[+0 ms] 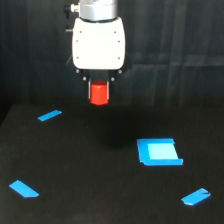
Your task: Pick up the red object from the table
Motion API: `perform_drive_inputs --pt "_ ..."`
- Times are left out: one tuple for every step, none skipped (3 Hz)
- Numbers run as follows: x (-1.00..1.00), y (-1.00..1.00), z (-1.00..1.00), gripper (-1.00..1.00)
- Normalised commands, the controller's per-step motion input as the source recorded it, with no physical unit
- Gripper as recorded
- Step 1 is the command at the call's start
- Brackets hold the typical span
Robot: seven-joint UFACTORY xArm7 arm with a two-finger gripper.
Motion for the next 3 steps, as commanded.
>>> perform_drive_inputs --pt "-0.02 -0.12 0.00 -1.00" --pt "0.08 -0.10 -0.09 -0.95" --pt "-0.14 -0.04 0.08 -0.99"
